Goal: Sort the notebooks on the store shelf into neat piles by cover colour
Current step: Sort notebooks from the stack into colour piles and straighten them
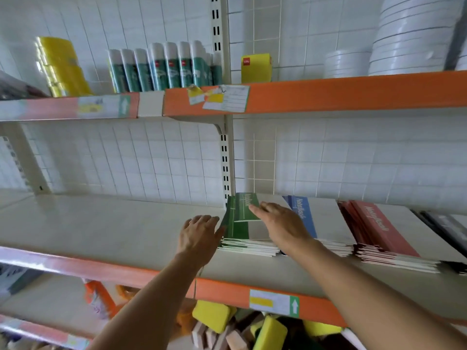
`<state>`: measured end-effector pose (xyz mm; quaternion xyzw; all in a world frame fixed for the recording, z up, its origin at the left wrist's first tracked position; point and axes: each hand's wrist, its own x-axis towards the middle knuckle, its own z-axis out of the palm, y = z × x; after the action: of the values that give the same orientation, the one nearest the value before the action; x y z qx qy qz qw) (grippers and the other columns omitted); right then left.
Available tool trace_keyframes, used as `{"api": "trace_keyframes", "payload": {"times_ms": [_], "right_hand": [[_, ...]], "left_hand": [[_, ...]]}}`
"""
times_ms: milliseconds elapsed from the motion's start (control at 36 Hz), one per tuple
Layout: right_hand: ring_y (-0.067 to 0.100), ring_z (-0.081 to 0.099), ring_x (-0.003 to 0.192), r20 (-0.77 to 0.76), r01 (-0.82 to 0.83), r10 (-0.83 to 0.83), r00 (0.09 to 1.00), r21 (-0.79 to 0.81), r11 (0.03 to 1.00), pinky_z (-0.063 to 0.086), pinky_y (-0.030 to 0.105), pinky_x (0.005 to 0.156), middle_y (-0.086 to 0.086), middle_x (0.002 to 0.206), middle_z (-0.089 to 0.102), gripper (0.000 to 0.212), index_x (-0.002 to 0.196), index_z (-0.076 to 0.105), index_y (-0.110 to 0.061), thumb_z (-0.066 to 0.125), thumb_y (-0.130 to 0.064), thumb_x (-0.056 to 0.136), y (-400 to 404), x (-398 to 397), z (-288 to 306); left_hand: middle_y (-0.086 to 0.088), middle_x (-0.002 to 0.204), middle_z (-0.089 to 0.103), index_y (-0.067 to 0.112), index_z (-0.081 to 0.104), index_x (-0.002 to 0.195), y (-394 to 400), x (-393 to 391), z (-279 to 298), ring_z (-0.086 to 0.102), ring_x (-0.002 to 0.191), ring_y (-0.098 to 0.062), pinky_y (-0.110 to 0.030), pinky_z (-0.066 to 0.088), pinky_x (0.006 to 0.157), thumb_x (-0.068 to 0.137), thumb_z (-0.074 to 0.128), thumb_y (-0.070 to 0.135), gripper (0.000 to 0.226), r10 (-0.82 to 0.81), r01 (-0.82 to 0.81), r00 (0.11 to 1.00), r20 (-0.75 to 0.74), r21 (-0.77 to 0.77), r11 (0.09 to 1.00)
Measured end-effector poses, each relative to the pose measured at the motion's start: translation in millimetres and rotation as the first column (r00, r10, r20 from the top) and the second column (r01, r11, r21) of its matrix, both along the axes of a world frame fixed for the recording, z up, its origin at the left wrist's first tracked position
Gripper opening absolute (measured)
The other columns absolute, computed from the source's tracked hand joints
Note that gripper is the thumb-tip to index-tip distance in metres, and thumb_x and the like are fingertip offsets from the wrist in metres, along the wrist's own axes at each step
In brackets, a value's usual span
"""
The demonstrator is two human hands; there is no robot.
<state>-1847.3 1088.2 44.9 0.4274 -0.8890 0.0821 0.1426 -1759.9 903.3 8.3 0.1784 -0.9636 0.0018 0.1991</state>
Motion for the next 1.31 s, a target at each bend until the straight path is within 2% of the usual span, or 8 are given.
{"api": "trace_keyframes", "payload": {"times_ms": [194, 278, 417, 833, 1028, 1111, 1194, 1306], "right_hand": [[0.023, 0.037, 0.136, 0.086, 0.044, -0.048, 0.995, 0.056, 0.997, 0.035, 0.036, 0.110, 0.008, 0.152, 0.034, 0.063, 0.151, 0.022, -0.025, 0.040, 0.002, 0.096, -36.7, -3.6, -15.8], [0.021, 0.041, 0.131, 0.143, 0.011, -0.027, 0.989, 0.114, 0.993, 0.041, 0.036, 0.100, 0.003, 0.148, 0.039, 0.049, 0.149, 0.028, -0.025, 0.040, -0.027, 0.101, -43.7, -7.5, -23.7], [0.021, 0.034, 0.136, 0.196, 0.029, -0.062, 0.979, 0.164, 0.986, 0.036, 0.036, 0.106, 0.002, 0.153, 0.031, 0.068, 0.150, 0.026, -0.024, 0.036, -0.061, 0.093, -46.0, -7.6, -29.9], [0.018, 0.044, 0.129, 0.099, 0.258, -0.256, 0.962, -0.009, 0.966, 0.039, 0.032, 0.100, -0.002, 0.147, 0.041, 0.060, 0.147, 0.032, -0.021, 0.037, -0.054, 0.096, 22.3, 20.1, -30.5], [0.015, 0.039, 0.134, 0.134, 0.413, -0.406, 0.904, -0.030, 0.910, 0.033, 0.028, 0.106, -0.003, 0.149, 0.038, 0.066, 0.147, 0.033, -0.025, 0.032, -0.063, 0.092, 104.3, 39.6, -33.0], [0.015, 0.039, 0.134, 0.132, 0.477, -0.468, 0.874, -0.045, 0.878, 0.032, 0.028, 0.106, -0.005, 0.149, 0.038, 0.083, 0.146, 0.034, -0.027, 0.017, -0.073, 0.079, 147.1, 51.7, -34.5], [0.015, 0.036, 0.136, 0.132, 0.543, -0.536, 0.834, -0.018, 0.840, 0.030, 0.029, 0.109, -0.005, 0.152, 0.035, 0.071, 0.149, 0.029, -0.028, 0.030, -0.067, 0.089, 196.1, 61.6, -40.7], [0.017, 0.041, 0.133, 0.135, 0.610, -0.602, 0.787, -0.030, 0.791, 0.031, 0.027, 0.106, -0.003, 0.148, 0.041, 0.091, 0.147, 0.035, -0.026, 0.009, -0.074, 0.073, 265.7, 85.7, -39.6]], "left_hand": [[0.007, 0.141, 0.049, 0.028, 0.048, 0.137, -36.7, -7.5, -3.1, 0.038, 0.134, -0.013, -0.029, 0.027, 0.108, 0.101, 0.028, 0.049, 0.046, -0.043, 0.042, 0.998, 0.037, 0.028, 0.999], [0.008, 0.141, 0.049, 0.028, 0.048, 0.136, -46.5, -9.5, -4.3, 0.038, 0.133, -0.013, -0.029, 0.027, 0.108, 0.101, 0.027, 0.049, 0.046, -0.059, 0.058, 0.998, 0.028, 0.044, 0.997], [0.007, 0.142, 0.048, 0.028, 0.048, 0.136, -53.3, -11.4, -6.4, 0.038, 0.133, -0.014, -0.030, 0.027, 0.107, 0.101, 0.027, 0.048, 0.046, -0.097, 0.094, 0.994, 0.040, 0.072, 0.993], [0.007, 0.127, 0.057, 0.024, 0.060, 0.119, 2.6, -21.3, -7.7, 0.047, 0.119, -0.016, -0.028, 0.035, 0.093, 0.099, 0.038, 0.039, 0.033, -0.350, 0.353, 0.935, -0.057, 0.052, 0.934], [0.008, 0.138, 0.051, 0.027, 0.055, 0.130, 71.0, -25.2, -4.3, 0.041, 0.130, -0.014, -0.027, 0.030, 0.101, 0.101, 0.034, 0.043, 0.040, -0.458, 0.459, 0.889, -0.029, 0.038, 0.888], [0.008, 0.136, 0.052, 0.026, 0.056, 0.128, 111.9, -25.4, -4.9, 0.041, 0.129, -0.014, -0.027, 0.030, 0.100, 0.101, 0.034, 0.043, 0.039, -0.511, 0.511, 0.859, -0.013, 0.042, 0.859], [0.009, 0.141, 0.047, 0.030, 0.052, 0.132, 157.1, -24.7, -8.8, 0.037, 0.133, -0.012, -0.026, 0.028, 0.104, 0.100, 0.032, 0.047, 0.041, -0.537, 0.536, 0.844, 0.000, 0.051, 0.843], [0.009, 0.142, 0.047, 0.030, 0.052, 0.132, 227.0, -21.5, -13.3, 0.037, 0.133, -0.012, -0.028, 0.027, 0.105, 0.100, 0.033, 0.047, 0.042, -0.587, 0.585, 0.810, 0.012, 0.063, 0.809]]}}
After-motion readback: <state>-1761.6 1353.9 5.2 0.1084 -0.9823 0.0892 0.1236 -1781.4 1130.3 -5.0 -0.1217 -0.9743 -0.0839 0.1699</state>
